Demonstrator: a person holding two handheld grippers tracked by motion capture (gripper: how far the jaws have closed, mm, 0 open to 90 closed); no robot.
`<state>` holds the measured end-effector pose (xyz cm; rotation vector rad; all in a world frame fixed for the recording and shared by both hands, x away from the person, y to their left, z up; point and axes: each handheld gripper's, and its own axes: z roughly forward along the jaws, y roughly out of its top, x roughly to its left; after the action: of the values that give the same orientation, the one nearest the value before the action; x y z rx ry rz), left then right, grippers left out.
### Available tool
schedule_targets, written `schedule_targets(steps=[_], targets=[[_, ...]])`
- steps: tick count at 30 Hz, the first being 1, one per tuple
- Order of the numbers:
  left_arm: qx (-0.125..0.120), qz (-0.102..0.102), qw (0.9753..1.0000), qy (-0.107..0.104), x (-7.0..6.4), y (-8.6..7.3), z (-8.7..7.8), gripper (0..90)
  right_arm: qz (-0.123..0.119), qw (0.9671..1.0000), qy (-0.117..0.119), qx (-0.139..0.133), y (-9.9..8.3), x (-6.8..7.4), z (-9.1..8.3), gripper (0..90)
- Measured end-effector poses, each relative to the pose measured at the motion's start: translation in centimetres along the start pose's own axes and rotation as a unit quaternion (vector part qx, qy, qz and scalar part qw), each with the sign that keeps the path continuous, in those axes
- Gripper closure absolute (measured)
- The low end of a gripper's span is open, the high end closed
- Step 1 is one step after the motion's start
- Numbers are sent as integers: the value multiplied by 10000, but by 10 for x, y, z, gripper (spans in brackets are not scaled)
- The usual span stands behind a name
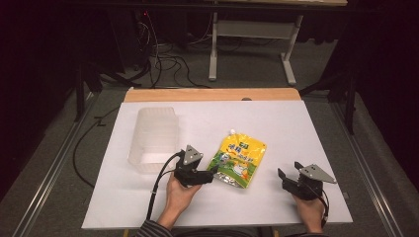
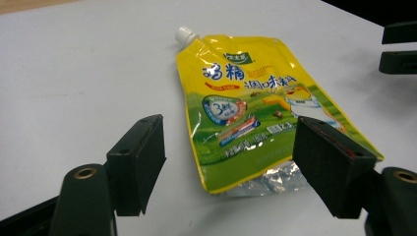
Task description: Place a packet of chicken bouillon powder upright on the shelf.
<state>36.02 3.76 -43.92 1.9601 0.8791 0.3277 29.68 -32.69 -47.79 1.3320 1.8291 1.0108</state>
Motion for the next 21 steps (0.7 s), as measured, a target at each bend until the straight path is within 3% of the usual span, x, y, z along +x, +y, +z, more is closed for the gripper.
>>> schedule_targets(steps=[8, 13, 21], targets=[[189, -67, 9998, -71, 4, 16, 19, 272, -7, 10000, -12, 28, 0, 0, 1, 319], [273, -282, 9992, -115, 9, 26, 34, 264, -5, 10000, -13, 38, 0, 0, 1, 319], [567, -254, 9981, -17, 13, 39, 58, 261, -9, 10000, 0, 64, 0, 0, 1, 318]])
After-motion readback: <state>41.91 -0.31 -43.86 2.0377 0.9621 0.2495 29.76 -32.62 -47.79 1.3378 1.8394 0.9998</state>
